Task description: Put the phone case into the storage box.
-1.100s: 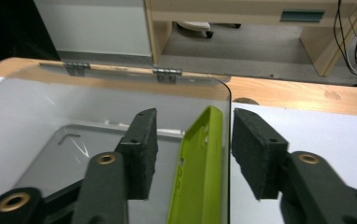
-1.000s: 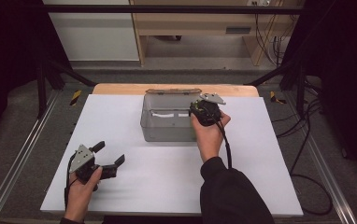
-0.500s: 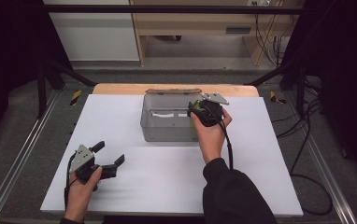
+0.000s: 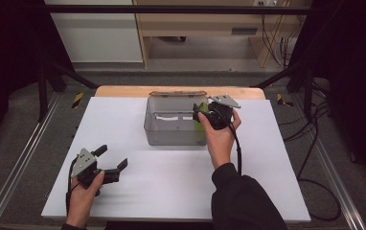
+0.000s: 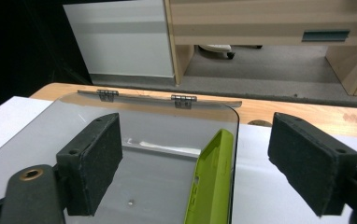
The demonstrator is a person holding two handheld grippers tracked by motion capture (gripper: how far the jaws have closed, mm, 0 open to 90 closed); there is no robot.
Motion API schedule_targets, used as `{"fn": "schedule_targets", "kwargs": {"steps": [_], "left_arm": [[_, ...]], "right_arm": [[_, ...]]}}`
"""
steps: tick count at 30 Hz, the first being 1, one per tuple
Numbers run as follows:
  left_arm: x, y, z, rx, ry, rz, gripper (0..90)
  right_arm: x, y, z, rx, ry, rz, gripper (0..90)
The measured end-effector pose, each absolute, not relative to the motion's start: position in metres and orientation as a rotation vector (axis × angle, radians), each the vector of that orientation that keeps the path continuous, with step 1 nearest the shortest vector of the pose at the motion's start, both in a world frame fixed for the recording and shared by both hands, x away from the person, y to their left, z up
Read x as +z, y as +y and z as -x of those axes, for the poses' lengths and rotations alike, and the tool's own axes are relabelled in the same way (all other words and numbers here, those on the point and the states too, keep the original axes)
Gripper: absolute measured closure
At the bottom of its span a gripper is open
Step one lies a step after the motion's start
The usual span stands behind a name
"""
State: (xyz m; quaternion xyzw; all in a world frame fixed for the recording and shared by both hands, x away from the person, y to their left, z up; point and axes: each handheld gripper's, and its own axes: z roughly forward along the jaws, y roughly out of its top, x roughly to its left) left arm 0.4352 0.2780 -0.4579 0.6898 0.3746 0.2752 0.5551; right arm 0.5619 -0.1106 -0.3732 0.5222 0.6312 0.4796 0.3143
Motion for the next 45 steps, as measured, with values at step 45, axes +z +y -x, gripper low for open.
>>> {"fn": "schedule_targets", "kwargs": {"steps": [45], "left_arm": [[-0.458, 0.281, -0.436, 0.655, 0.899, -1.618, 2.5]], "right_arm": [[-0.346, -0.154, -0.533, 1.353, 1.615, -1.269, 11.0]]}}
